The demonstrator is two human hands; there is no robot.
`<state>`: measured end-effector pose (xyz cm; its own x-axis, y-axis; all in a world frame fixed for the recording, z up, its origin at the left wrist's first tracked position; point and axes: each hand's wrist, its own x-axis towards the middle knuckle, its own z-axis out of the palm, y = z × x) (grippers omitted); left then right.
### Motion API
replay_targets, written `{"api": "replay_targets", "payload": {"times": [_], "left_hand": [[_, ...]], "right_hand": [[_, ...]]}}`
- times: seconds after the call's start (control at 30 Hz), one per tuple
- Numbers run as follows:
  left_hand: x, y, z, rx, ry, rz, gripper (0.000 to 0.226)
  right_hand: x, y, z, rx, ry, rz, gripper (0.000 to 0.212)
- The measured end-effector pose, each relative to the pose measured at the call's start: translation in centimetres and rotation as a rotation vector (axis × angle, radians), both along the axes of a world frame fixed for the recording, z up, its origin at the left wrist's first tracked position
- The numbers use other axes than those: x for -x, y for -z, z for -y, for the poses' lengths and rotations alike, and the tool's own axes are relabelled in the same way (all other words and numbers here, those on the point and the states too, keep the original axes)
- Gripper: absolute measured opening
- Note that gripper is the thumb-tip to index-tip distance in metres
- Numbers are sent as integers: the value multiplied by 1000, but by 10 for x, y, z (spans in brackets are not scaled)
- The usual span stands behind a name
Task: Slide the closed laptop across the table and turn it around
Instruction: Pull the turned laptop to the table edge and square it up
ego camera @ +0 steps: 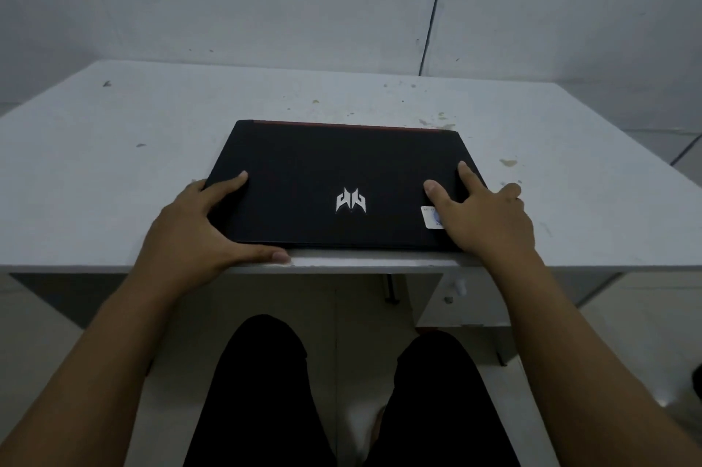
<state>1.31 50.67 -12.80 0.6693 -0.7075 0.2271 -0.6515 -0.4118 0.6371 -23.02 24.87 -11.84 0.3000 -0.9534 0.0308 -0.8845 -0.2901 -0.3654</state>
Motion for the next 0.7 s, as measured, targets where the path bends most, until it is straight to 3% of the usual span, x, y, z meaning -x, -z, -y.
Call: {"api": "replay_targets", "payload": {"times": [0.2, 0.33, 0.47, 0.7], "left_hand": [[-2, 1, -4, 12, 46, 2, 133], [1, 2, -4, 5, 47, 24, 133], [4, 6, -9, -23, 32, 50, 136], [6, 11, -15, 10, 50, 72, 134]], "right_hand": [[19, 11, -26, 278, -12, 261, 63], [25, 25, -41, 310, -36, 396, 58], [24, 22, -41, 297, -25, 464, 66], [47, 15, -44, 184, -197, 440, 111]]}}
